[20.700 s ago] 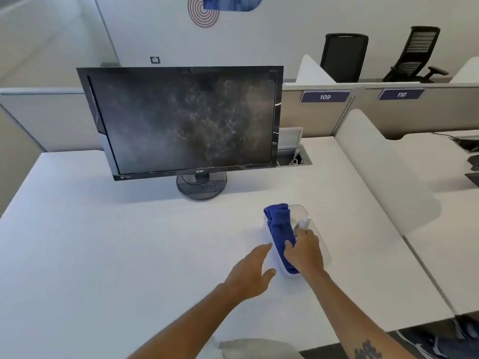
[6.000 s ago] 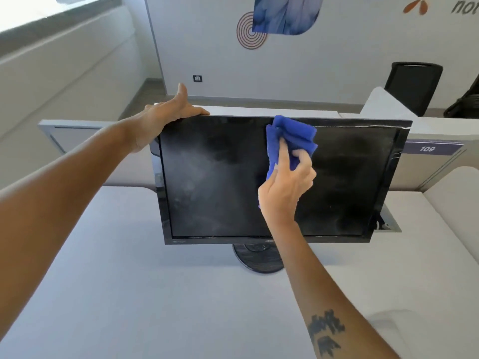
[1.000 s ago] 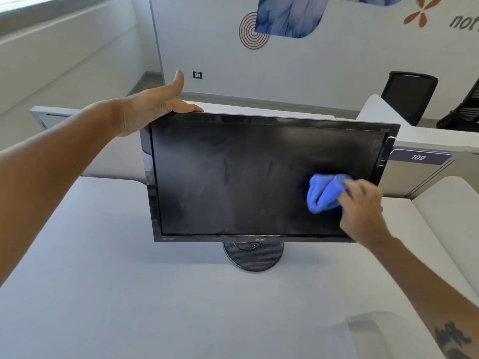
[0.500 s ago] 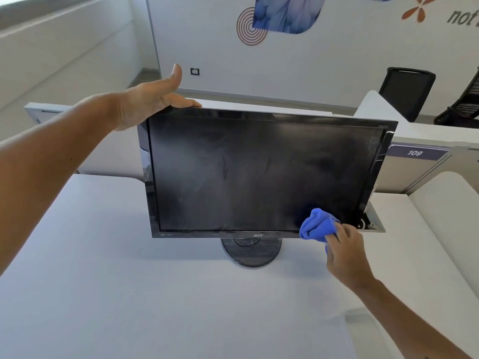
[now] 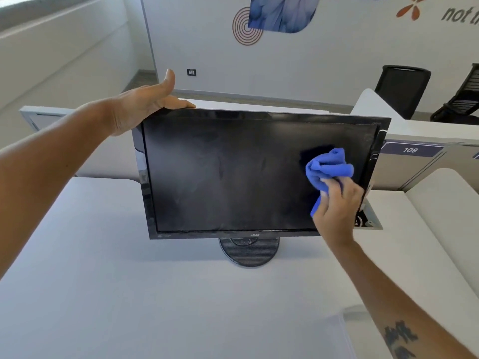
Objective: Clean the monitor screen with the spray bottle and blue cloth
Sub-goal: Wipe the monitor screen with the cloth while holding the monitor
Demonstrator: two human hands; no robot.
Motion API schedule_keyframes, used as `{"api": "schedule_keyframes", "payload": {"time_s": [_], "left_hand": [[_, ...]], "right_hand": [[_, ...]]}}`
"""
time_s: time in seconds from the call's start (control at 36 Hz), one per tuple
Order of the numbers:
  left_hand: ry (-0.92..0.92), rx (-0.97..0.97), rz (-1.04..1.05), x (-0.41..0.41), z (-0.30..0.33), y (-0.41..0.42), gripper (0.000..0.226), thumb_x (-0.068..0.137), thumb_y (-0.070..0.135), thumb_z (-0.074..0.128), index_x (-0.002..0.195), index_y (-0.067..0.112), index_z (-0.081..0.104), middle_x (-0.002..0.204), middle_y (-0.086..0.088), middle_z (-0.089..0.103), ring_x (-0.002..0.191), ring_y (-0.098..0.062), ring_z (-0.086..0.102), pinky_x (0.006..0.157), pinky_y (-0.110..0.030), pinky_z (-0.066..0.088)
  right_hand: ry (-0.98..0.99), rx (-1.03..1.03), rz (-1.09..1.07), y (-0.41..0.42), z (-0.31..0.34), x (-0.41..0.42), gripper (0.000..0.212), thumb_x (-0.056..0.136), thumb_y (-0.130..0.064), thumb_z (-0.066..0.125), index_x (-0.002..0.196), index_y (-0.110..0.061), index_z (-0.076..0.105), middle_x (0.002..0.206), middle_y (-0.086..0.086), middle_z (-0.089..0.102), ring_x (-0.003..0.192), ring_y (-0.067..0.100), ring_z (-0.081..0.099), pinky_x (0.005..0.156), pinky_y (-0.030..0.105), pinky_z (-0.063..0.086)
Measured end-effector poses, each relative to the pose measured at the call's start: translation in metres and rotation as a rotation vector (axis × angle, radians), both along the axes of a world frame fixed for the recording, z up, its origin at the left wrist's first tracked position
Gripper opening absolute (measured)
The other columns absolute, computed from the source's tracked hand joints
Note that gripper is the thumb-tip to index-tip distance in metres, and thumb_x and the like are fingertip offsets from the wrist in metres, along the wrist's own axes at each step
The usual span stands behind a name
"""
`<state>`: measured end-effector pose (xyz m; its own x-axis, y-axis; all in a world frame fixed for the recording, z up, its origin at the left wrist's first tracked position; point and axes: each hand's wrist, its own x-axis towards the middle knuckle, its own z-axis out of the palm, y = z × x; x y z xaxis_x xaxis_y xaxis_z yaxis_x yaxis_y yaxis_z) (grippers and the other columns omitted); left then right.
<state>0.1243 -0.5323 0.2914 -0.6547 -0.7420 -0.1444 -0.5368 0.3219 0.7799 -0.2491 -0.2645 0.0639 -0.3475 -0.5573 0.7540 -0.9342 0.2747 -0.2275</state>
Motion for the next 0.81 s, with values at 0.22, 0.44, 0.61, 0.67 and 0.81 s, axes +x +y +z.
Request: {"api": "schedule_keyframes", "payload": {"time_s": [0.22, 0.44, 0.61, 0.67, 0.81], "left_hand": [[0.03, 0.011, -0.066, 0.0, -0.002, -0.007, 0.126, 0.048, 0.12, 0.026, 0.135, 0.043, 0.074, 0.177, 0.01, 0.036, 0.169, -0.013, 0.016, 0.138, -0.051, -0.005], [0.022, 0.0, -0.05, 0.004, 0.0, 0.0, 0.136, 0.039, 0.122, 0.026, 0.139, 0.042, 0.07, 0.178, 0.009, 0.033, 0.169, -0.015, 0.014, 0.137, -0.06, 0.0], [-0.001, -0.03, -0.054, 0.002, -0.004, -0.007, 0.139, 0.043, 0.121, 0.025, 0.145, 0.037, 0.069, 0.178, 0.006, 0.035, 0.169, -0.02, 0.017, 0.137, -0.061, 0.002], [0.014, -0.051, -0.07, 0.005, -0.008, -0.014, 0.124, 0.053, 0.119, 0.023, 0.138, 0.043, 0.071, 0.176, 0.008, 0.039, 0.169, -0.018, 0.02, 0.138, -0.056, -0.001], [0.014, -0.063, -0.083, 0.005, -0.013, -0.024, 0.108, 0.069, 0.113, 0.018, 0.137, 0.049, 0.073, 0.174, 0.013, 0.041, 0.168, -0.015, 0.021, 0.138, -0.056, -0.002]], "right_hand": [[-0.059, 0.323, 0.132, 0.049, -0.083, 0.059, 0.052, 0.08, 0.012, 0.05, 0.125, 0.001, 0.073, 0.108, 0.017, 0.064, 0.083, 0.037, 0.051, 0.073, 0.045, 0.046], [-0.09, 0.003, 0.013, 0.002, -0.01, 0.016, 0.029, 0.085, 0.008, 0.053, 0.111, -0.001, 0.062, 0.12, 0.017, 0.055, 0.091, 0.04, 0.049, 0.078, 0.046, 0.04], [-0.138, -0.17, -0.102, -0.03, 0.035, -0.011, 0.037, 0.092, -0.006, 0.055, 0.128, -0.007, 0.06, 0.143, 0.016, 0.055, 0.114, 0.033, 0.051, 0.097, 0.047, 0.045], [-0.151, -0.179, -0.11, -0.03, 0.034, -0.007, 0.039, 0.095, -0.005, 0.057, 0.133, -0.008, 0.061, 0.145, 0.017, 0.055, 0.114, 0.034, 0.053, 0.097, 0.046, 0.045], [-0.295, -0.108, -0.224, -0.009, -0.005, 0.012, 0.039, 0.099, -0.008, 0.059, 0.138, -0.005, 0.059, 0.143, 0.022, 0.056, 0.121, 0.04, 0.053, 0.104, 0.047, 0.044]]}}
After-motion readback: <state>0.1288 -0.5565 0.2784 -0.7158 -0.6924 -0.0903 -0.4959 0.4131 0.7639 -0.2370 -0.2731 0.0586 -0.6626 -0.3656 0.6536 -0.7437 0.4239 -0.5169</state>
